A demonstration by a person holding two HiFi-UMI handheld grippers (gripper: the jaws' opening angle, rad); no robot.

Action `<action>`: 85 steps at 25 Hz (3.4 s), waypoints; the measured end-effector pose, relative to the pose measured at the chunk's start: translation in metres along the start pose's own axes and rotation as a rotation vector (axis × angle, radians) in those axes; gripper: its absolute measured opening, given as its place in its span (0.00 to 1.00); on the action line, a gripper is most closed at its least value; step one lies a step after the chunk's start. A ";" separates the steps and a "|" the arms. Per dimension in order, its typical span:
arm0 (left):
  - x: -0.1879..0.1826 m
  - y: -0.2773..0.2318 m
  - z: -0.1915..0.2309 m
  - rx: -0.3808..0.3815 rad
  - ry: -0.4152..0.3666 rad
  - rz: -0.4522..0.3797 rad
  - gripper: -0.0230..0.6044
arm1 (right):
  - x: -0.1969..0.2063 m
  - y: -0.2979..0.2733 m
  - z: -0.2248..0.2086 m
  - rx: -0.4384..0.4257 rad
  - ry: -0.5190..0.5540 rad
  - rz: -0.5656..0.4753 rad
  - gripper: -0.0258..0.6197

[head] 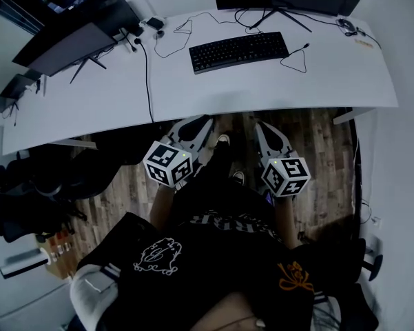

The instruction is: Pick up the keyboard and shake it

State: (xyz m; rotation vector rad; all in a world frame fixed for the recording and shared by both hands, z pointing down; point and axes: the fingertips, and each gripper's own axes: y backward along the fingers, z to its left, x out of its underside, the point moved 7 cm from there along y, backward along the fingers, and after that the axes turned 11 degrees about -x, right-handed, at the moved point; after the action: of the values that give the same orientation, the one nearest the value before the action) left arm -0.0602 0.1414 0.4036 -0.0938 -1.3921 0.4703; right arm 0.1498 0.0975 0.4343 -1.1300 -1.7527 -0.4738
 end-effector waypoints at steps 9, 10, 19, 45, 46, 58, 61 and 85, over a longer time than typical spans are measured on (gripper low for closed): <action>-0.016 -0.054 0.026 0.030 -0.010 0.010 0.11 | -0.017 -0.022 -0.045 0.078 -0.012 -0.016 0.06; -0.018 -0.062 0.033 0.031 -0.009 0.014 0.11 | -0.021 -0.029 -0.050 0.085 -0.012 -0.015 0.06; -0.035 -0.136 0.100 0.047 -0.008 0.060 0.11 | -0.050 -0.092 -0.106 0.187 -0.006 -0.002 0.06; 0.031 -0.292 0.306 -0.042 0.011 0.393 0.34 | -0.050 -0.187 -0.267 0.384 -0.080 0.181 0.13; 0.034 -0.296 0.311 -0.039 0.018 0.409 0.36 | -0.050 -0.189 -0.272 0.377 -0.093 0.193 0.17; 0.047 -0.336 0.334 -0.056 0.261 0.471 0.50 | -0.063 -0.204 -0.343 0.334 -0.157 0.279 0.42; 0.051 -0.342 0.331 -0.073 0.299 0.487 0.50 | -0.069 -0.209 -0.367 0.341 -0.192 0.276 0.44; 0.050 -0.364 0.328 -0.170 0.521 0.413 0.51 | -0.057 -0.249 -0.437 0.223 -0.246 0.394 0.49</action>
State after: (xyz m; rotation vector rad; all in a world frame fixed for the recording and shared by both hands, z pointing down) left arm -0.2741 -0.2376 0.6339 -0.6092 -0.8914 0.6156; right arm 0.1672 -0.3695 0.6279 -1.3711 -1.6805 0.1020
